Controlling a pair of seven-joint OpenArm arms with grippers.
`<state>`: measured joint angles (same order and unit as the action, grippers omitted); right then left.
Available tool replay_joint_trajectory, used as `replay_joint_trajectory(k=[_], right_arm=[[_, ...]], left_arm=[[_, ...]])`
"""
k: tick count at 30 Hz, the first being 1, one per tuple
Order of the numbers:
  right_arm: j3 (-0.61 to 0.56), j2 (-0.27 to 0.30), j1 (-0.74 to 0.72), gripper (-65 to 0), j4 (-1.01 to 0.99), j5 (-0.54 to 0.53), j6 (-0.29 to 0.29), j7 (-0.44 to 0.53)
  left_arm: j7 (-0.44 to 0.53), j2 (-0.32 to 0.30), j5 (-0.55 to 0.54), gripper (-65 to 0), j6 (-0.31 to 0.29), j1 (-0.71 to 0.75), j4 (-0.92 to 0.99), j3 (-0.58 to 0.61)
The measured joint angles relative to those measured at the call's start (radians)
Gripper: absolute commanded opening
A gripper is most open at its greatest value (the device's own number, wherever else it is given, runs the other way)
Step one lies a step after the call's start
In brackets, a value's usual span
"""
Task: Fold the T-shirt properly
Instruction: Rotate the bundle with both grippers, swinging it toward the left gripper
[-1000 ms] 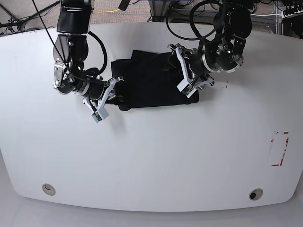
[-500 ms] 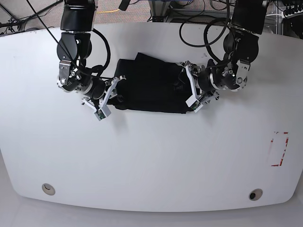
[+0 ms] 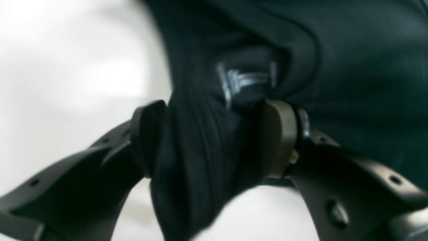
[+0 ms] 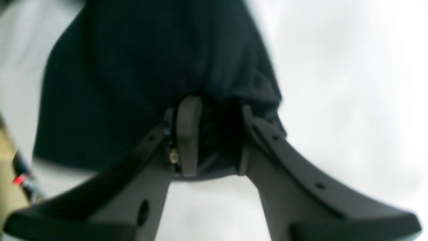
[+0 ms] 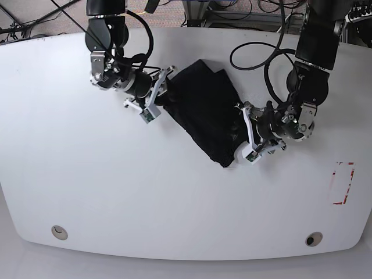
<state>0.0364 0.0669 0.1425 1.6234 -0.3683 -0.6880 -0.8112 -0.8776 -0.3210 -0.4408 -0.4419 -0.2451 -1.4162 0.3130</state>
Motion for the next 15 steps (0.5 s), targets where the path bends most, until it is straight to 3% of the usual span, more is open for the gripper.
replay_joint_trajectory(k=[7,15], right_arm=[[-0.157,-0.055,0.029,-48.5,0.025,0.010,-0.001,-0.025],[-0.334,-0.065,-0.053,-48.5,0.018,0.027,-0.005,-0.040]], left_arm=[[-0.039,-0.057,0.000,-25.8,0.004,-0.048,-0.128,-0.004],[-0.035,-0.109,-0.008,-25.8,0.000,0.005,-0.327,-0.006]])
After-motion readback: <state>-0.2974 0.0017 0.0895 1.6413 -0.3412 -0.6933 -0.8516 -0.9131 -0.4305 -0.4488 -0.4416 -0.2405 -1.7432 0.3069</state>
